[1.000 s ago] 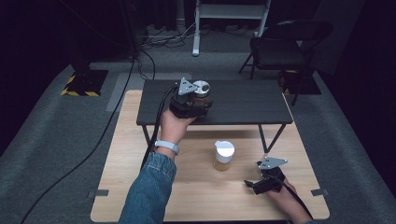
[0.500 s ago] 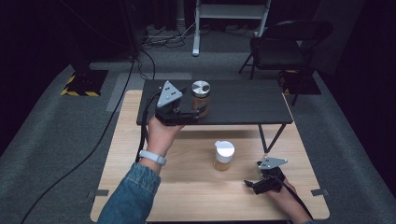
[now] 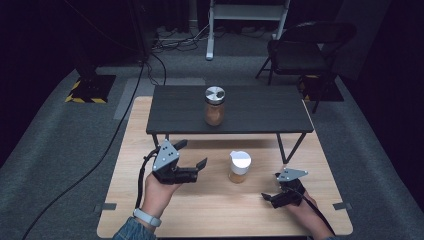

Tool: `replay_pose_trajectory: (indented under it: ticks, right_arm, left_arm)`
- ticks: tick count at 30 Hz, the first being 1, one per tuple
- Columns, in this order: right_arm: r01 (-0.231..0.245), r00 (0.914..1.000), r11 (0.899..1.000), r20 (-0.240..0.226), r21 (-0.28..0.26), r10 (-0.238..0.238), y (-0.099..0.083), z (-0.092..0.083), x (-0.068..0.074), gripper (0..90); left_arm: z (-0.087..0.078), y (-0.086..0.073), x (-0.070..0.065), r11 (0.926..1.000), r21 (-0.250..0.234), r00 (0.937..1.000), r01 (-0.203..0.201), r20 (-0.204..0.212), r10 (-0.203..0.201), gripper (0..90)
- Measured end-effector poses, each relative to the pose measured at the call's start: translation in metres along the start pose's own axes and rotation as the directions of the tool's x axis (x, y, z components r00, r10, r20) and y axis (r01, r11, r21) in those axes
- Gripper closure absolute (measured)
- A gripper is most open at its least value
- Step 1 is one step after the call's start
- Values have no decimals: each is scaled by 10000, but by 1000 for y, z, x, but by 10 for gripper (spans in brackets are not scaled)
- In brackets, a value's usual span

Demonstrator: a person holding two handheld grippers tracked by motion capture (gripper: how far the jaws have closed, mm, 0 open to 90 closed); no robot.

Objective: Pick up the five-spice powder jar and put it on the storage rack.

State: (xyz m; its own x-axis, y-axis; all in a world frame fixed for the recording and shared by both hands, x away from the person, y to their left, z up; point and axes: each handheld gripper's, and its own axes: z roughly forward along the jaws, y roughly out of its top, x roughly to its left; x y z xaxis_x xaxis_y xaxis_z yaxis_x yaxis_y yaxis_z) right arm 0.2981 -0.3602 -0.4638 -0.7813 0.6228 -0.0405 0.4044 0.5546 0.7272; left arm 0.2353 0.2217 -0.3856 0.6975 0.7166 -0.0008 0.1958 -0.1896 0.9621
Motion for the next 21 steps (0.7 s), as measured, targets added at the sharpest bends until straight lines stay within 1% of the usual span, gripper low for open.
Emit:
replay_pose_trajectory:
  ticks: [1, 2, 5, 6, 7, 9, 10, 12, 13, 16, 17, 18, 19, 20, 21]
  right_arm:
    - [-5, 10000, 10000, 0, 0, 5, 0, 0, 0, 0]
    - [-5, 10000, 10000, 0, 0, 5, 0, 0, 0, 0]
    - [-6, 10000, 10000, 0, 1, 6, 0, 0, 0, 0]
    - [-9, 10000, 10000, -1, 0, 9, 0, 0, 0, 0]
    - [-9, 10000, 10000, -1, 0, 9, 0, 0, 0, 0]
    - [-8, 10000, 10000, -1, -1, 8, 0, 0, 0, 0]
    - [-6, 10000, 10000, 0, 2, 6, 0, 0, 0, 0]
    - [4, 10000, 10000, -9, 1, -4, 0, 0, 0, 0]
    - [9, 10000, 10000, -14, 1, -9, 0, 0, 0, 0]
    - [27, 10000, 10000, -29, 3, -27, 0, 0, 0, 0]
    - [27, 10000, 10000, -33, 5, -27, 0, 0, 0, 0]
    - [27, 10000, 10000, -33, 5, -27, 0, 0, 0, 0]
    - [28, 10000, 10000, -33, 4, -28, 0, 0, 0, 0]
    - [28, 10000, 10000, -33, 4, -28, 0, 0, 0, 0]
    - [27, 10000, 10000, -35, 4, -27, 0, 0, 0, 0]
  left_arm:
    - [1, -5, -2, 9999, 117, 9999, -14, -115, 15, 129]
    - [2, -14, -4, 9996, 280, 9996, -7, -281, 15, 129]
    - [2, -34, -6, 9988, 446, 9989, 214, -419, -195, 130]
    - [3, -44, -6, 9982, 516, 9987, 319, -413, -298, 130]
    - [3, -44, -6, 9982, 516, 9987, 319, -413, -298, 130]
    - [4, -52, -7, 9966, 706, 9986, 415, -363, -390, 130]
    - [7, -57, -7, 9950, 916, 9990, 388, -273, -365, 130]
    - [10, -62, -9, 9925, 1164, 9991, 372, -233, -348, 130]
    - [10, -62, -9, 9925, 1164, 9991, 372, -233, -348, 130]
    - [16, -70, -9, 9852, 1660, 9991, 425, -127, -410, 130]
    - [20, -75, -8, 9788, 1997, 9989, 463, -82, -456, 130]
    - [20, -75, -8, 9788, 1997, 9989, 463, -82, -456, 129]
    - [23, -77, -6, 9743, 2204, 9989, 458, -23, -464, 129]
    - [27, -76, -6, 9678, 2499, 9995, 309, 20, -324, 129]
    - [30, -75, -9, 9609, 2771, 10000, -3, -27, 11, 129]
